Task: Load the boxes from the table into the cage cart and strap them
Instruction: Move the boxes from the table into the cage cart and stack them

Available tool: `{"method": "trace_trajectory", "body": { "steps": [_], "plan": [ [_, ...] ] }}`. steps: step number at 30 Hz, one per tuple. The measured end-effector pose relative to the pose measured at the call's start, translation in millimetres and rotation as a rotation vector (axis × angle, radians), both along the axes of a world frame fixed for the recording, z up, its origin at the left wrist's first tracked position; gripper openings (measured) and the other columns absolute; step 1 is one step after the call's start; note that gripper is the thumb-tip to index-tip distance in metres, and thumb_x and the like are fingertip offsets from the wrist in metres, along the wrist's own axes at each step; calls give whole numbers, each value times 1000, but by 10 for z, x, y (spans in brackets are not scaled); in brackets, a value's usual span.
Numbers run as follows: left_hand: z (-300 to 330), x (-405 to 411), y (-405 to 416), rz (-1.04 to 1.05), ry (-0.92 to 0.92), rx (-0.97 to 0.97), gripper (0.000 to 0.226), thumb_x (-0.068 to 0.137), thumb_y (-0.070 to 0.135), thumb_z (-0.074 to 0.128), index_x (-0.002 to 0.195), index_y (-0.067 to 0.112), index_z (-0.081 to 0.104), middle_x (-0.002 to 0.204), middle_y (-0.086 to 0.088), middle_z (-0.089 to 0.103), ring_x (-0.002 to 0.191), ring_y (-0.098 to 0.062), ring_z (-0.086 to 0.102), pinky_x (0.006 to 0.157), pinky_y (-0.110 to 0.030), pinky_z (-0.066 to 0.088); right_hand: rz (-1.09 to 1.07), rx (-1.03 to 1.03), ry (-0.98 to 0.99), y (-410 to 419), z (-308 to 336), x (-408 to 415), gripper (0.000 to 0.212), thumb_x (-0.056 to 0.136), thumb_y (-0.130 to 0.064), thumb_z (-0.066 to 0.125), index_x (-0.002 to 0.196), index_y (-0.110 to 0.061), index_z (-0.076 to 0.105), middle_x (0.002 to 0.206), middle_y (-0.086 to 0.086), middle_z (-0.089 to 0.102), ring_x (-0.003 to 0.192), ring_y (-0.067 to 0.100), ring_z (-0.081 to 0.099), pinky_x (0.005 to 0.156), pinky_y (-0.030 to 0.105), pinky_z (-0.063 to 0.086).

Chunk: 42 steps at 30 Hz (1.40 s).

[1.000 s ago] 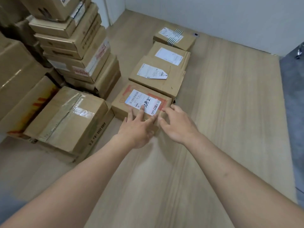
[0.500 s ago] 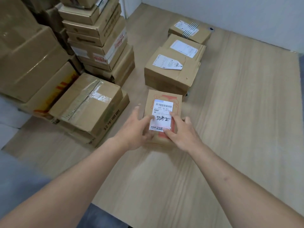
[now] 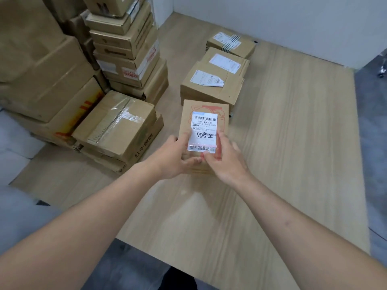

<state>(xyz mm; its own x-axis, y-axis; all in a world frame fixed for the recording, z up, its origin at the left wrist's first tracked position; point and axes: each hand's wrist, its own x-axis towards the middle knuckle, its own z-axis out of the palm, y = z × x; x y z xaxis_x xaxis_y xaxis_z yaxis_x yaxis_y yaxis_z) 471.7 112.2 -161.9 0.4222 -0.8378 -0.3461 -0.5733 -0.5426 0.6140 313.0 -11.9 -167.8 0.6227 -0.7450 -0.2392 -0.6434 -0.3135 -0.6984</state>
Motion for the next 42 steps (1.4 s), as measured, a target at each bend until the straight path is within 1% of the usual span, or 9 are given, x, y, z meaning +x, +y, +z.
{"method": "trace_trajectory", "body": {
  "steps": [4,8,17,22,25,27,32,36,42],
  "plan": [
    [402,-126,81,21,-62,-30,99,88,66,68,163,38,10,128,-5,44,111,-24,54,93,-36,48,54,-43,-35,4,331,-99,85,83,-60,64,157,-49,24,127,-1,50,106,14,65,102,38,52],
    [790,-297,156,47,-141,-44,99,87,68,68,162,38,11,120,-5,44,104,-25,52,83,-35,44,109,-117,-57,12,714,-245,82,88,-56,66,158,-45,25,124,0,50,112,16,59,99,32,48],
    [1316,-852,458,204,-263,-47,104,79,81,62,159,42,8,130,-6,51,112,-27,56,94,-46,53,295,-185,-105,87,1385,-628,84,88,-54,67,159,-43,23,119,4,49,112,25,59,99,37,50],
    [1554,-1234,749,314,-277,-78,103,81,77,65,160,36,13,137,-3,52,113,-21,57,95,-41,54,446,-240,-108,202,1650,-803,82,88,-57,65,157,-42,24,117,4,50,107,24,57,92,37,51],
    [1648,-1429,992,389,-295,-98,114,67,96,52,158,39,15,134,-2,55,112,-20,59,95,-42,55,537,-262,-133,345,1733,-857,81,89,-58,64,157,-42,24,114,3,51,103,23,58,88,38,53],
    [1653,-1546,1190,436,-296,-113,120,58,104,43,156,41,17,130,0,58,111,-20,60,94,-43,55,595,-277,-154,478,1760,-890,80,89,-57,64,157,-41,24,111,3,50,100,23,58,83,36,52],
    [1650,-1845,1730,564,-314,-116,119,59,104,44,158,44,17,131,3,61,112,-17,61,95,-43,55,744,-281,-207,919,1758,-934,79,93,-55,65,158,-38,25,115,3,51,97,19,56,76,29,46],
    [1550,-2024,2272,675,-329,-93,123,56,107,40,159,44,16,132,3,61,113,-19,60,97,-43,54,854,-265,-227,1409,1733,-929,81,93,-53,66,160,-34,25,119,4,51,97,17,53,80,27,44],
    [1369,-2285,3236,838,-278,-93,114,62,101,51,156,45,19,135,4,62,118,-19,63,101,-43,54,990,-192,-218,2314,1543,-845,83,87,-57,66,157,-38,27,123,4,54,110,23,61,99,39,53]
  ]
}}
